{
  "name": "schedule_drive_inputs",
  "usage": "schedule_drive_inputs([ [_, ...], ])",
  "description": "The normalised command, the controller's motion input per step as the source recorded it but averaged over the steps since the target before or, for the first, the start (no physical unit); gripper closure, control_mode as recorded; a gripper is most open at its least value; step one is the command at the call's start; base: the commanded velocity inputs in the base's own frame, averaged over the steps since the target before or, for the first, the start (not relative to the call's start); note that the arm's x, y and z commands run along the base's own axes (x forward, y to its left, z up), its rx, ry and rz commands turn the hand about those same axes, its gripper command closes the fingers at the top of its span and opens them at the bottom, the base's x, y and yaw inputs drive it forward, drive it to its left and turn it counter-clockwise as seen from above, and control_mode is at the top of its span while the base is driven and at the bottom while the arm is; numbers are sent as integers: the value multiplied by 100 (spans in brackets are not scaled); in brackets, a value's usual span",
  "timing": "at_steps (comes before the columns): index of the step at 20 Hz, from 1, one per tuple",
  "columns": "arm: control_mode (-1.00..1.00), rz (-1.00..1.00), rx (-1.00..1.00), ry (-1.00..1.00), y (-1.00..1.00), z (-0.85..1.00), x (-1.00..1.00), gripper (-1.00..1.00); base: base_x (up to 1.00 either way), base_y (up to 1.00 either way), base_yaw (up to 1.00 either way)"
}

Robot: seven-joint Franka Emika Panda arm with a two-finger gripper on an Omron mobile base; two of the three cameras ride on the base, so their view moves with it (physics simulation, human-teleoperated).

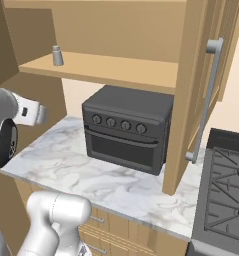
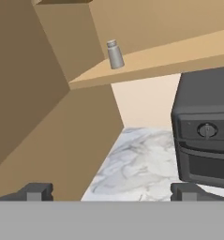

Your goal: Move the shaker and mustard from the cabinet to the dining counter.

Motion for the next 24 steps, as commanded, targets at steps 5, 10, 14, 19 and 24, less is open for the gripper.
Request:
schedule_drive_inputs([
  [5,-100,-5,-6,5,0,24,4,-100,0,0,0],
  [10,-100,-1,-1,-4,0,0,15,-100,0,0,0],
  [14,-100,0,0,-14,0,5,25,-100,0,0,0],
  [19,-100,1,0,-1,0,31,30,-100,0,0,0],
  [24,-100,0,0,0,0,33,33,-100,0,0,0],
])
